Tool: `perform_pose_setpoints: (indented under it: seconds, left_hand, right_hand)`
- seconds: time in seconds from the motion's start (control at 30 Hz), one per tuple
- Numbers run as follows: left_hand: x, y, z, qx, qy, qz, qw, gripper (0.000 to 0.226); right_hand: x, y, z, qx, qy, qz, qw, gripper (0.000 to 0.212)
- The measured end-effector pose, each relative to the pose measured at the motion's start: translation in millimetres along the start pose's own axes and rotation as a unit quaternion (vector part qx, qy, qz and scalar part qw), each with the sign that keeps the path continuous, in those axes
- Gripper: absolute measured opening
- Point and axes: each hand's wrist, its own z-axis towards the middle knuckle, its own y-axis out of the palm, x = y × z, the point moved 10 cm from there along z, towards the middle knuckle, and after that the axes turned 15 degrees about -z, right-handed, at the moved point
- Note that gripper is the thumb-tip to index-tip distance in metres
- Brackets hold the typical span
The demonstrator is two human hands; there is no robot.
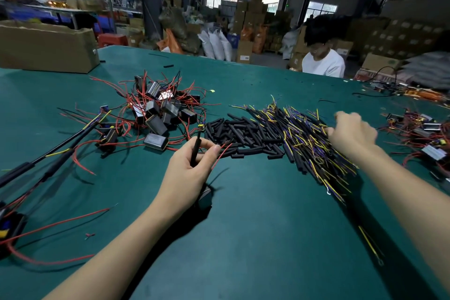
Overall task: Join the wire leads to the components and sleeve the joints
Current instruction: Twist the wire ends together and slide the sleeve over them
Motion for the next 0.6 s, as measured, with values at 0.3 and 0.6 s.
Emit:
perform_pose_setpoints:
  seconds: [0.3, 0.6]
  left_hand:
    - [1.9, 0.7, -0.4, 0.0, 0.008, 0.003, 1.0, 0.014]
    - [1.4, 0.2, -1.1, 0.001, 0.008, 0.007, 1.0, 0.015]
  right_hand:
    - [-58.6, 26.9, -22.6, -0.003, -0.084, 0.1, 0.991, 0.019]
    - [-90.0, 31.6, -14.1, 0.042, -0.063, 0.025, 0.997, 0.027]
